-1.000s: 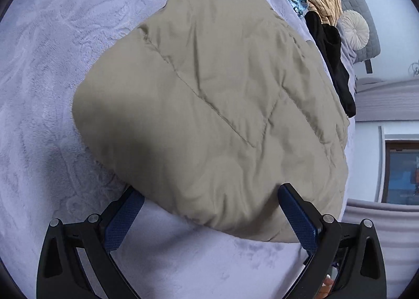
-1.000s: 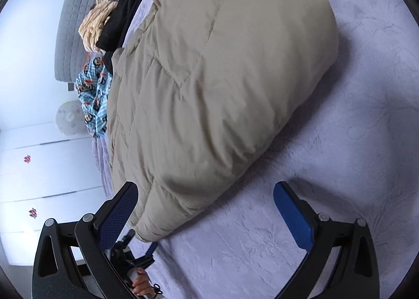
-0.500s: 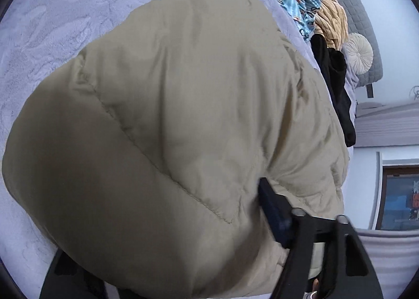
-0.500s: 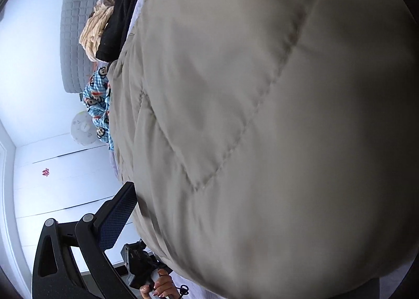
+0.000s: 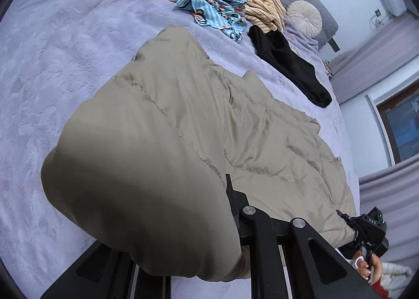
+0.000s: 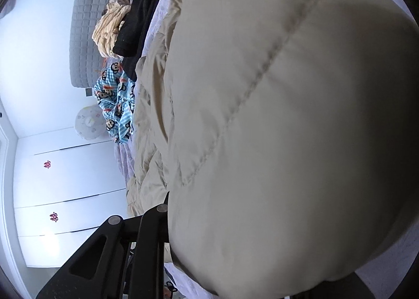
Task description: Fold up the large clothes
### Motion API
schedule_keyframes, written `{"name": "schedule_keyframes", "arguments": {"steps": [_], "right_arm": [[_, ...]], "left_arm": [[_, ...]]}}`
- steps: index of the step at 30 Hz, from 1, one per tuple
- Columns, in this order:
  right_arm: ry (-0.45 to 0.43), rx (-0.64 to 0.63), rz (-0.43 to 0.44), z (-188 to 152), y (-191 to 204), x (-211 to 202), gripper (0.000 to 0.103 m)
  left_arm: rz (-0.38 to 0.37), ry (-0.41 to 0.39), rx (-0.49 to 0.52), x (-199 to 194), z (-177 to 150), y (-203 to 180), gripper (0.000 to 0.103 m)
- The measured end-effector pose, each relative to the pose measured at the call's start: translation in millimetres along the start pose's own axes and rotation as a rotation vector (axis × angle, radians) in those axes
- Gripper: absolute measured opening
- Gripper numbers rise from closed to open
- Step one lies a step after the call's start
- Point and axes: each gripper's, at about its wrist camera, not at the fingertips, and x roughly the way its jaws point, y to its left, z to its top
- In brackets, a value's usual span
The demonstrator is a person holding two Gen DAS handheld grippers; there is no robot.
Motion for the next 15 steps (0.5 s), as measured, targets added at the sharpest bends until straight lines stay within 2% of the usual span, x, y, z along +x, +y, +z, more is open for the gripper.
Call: {"name": "schedule_keyframes", "arguments": {"steps": [3, 8, 15], "right_arm": [[0.0, -0.022, -0.029, -22, -1, -15, 0.023], [0.002, -0.01, -0.081, -67, -20, -39, 0.023], [0.067, -0.007, -0.164, -114, -39, -62, 0.023]], "left_arm": [[-0.011, 0.047, 0.046, -8, -13, 0, 0.017], [-0.015, 0.11, 0.087, -30, -58, 13, 0.017], [0.014, 0.155, 0.048, -72, -133, 24, 0.017]]}}
